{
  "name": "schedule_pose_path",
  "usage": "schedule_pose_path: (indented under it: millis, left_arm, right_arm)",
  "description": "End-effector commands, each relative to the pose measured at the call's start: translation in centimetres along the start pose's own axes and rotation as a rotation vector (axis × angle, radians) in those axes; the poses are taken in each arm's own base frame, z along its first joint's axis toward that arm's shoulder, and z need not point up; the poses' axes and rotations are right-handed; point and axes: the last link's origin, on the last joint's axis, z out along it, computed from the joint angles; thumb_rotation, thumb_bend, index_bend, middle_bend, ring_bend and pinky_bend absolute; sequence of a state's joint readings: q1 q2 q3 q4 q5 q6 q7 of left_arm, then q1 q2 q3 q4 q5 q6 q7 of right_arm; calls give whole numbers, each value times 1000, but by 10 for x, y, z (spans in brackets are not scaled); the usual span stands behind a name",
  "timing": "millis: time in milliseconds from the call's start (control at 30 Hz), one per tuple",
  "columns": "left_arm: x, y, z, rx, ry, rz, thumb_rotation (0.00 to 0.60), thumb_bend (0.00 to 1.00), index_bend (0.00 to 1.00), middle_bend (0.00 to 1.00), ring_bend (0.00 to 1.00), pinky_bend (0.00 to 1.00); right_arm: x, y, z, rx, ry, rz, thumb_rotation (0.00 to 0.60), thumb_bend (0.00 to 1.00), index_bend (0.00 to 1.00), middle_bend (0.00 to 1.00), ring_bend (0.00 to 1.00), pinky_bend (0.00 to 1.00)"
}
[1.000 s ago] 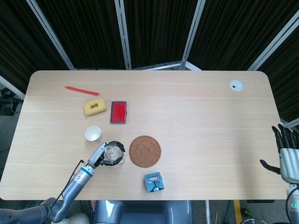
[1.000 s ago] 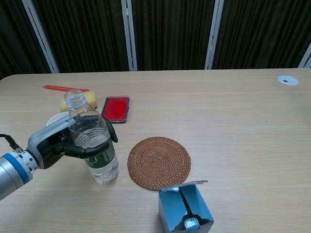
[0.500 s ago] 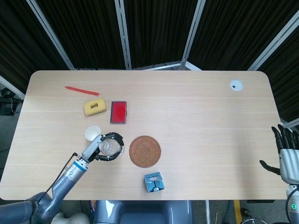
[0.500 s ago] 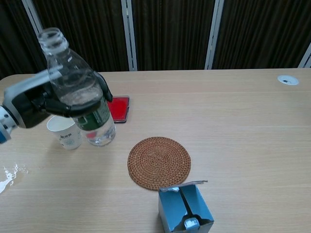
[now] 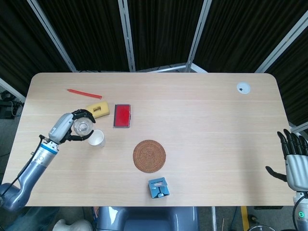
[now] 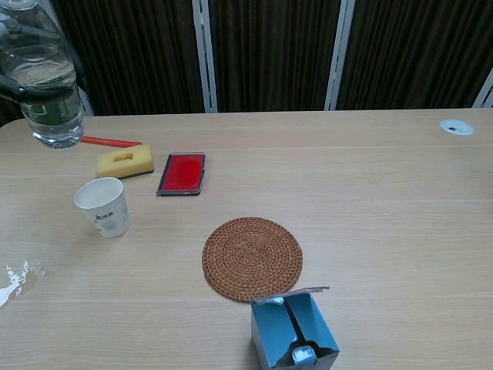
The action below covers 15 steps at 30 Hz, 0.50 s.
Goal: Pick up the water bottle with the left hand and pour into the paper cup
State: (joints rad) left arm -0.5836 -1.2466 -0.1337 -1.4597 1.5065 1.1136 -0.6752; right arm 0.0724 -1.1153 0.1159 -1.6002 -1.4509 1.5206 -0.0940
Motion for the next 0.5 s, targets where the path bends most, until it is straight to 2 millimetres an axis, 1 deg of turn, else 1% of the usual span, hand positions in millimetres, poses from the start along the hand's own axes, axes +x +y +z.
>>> schedule_pose_path:
  millis: [33, 67, 233, 400, 500]
  left_arm:
    - [26, -42, -12, 125, 5, 140, 600, 605, 591, 456, 282, 316]
    - [29, -52, -16, 154, 1, 169, 600, 605, 592, 457, 282, 316]
    - [30, -82, -25, 217, -27, 253, 600, 605, 593, 456, 282, 316]
    - [27, -102, -27, 261, -57, 320, 600, 609, 593, 457, 282, 316]
    - [23, -108, -26, 273, -71, 346, 600, 609, 593, 456, 282, 316]
  right_arm:
    - [-1, -3, 0, 6, 0, -2, 600, 0, 0, 0, 0, 0]
    - [-1, -3, 0, 8, -1, -3, 600, 0, 0, 0, 0, 0]
    - [-1, -5, 0, 10, -4, -7, 600, 0, 0, 0, 0, 0]
    - [-2, -5, 0, 11, -6, -13, 600, 0, 0, 0, 0, 0]
    - [-3, -5, 0, 10, -9, -14, 600, 0, 0, 0, 0, 0]
